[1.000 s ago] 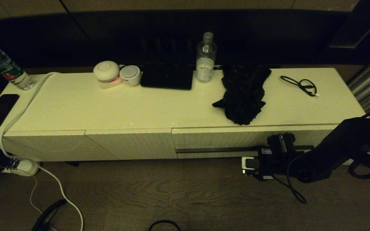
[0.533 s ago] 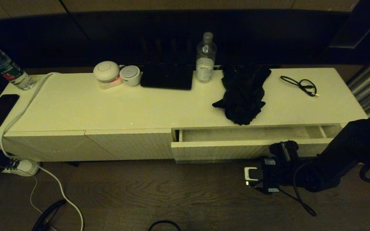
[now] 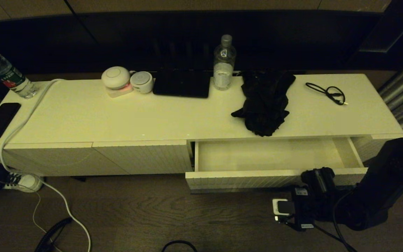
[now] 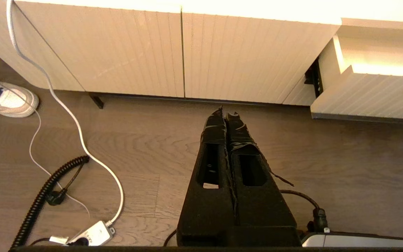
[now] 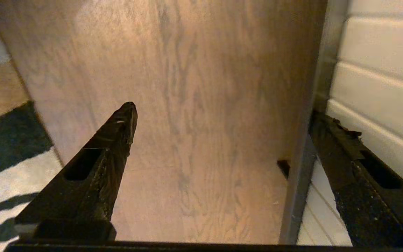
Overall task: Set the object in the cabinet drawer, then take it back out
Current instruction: Open the drawer
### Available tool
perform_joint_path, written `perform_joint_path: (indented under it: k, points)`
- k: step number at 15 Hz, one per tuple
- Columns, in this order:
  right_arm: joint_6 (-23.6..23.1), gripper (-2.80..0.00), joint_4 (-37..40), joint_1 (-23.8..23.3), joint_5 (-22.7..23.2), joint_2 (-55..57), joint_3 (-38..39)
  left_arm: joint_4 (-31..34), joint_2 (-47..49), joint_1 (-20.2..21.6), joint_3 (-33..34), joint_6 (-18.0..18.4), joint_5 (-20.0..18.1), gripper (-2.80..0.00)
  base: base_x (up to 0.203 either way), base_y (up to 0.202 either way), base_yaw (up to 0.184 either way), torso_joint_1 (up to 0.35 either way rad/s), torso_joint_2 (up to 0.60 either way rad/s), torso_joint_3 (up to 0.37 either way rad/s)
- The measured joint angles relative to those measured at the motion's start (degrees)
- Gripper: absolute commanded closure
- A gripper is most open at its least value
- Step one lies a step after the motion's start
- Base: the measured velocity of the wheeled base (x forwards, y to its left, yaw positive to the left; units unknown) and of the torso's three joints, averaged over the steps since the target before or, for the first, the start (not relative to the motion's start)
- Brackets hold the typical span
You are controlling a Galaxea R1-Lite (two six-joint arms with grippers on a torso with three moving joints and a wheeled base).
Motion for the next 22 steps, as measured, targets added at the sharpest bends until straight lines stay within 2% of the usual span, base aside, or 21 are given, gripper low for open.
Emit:
perform_joint_path:
  k: [7,10,13,16,18,22]
  points:
    - [1.2,-2.80,0.2,0.4,0.4,-11.5,7.5,0.0,0.0,0.0,0.0,0.0,0.0,0.00,0.000,0.000,0.000,0.000,0.00,0.000]
    - [2.0,-2.80,3.8,0.4,0.4,-19.9,9.7,0.0,0.0,0.0,0.0,0.0,0.0,0.00,0.000,0.000,0.000,0.000,0.00,0.000]
    - [4.0,-2.80,11.8,0.7,0.4,-29.3,10.1,0.0,0.0,0.0,0.0,0.0,0.0,0.00,0.000,0.000,0.000,0.000,0.00,0.000]
    - [5.0,-2.80,24.5,0.7,0.2,-39.7,8.2,0.0,0.0,0.0,0.0,0.0,0.0,0.00,0.000,0.000,0.000,0.000,0.00,0.000]
    - [7.1,-2.80,33.8,0.6,0.0,-44.2,3.9,0.0,0.0,0.0,0.0,0.0,0.0,0.00,0.000,0.000,0.000,0.000,0.00,0.000]
    - [11.1,-2.80,46.4,1.4,-0.9,-45.6,-7.1,0.0,0.0,0.0,0.0,0.0,0.0,0.00,0.000,0.000,0.000,0.000,0.00,0.000]
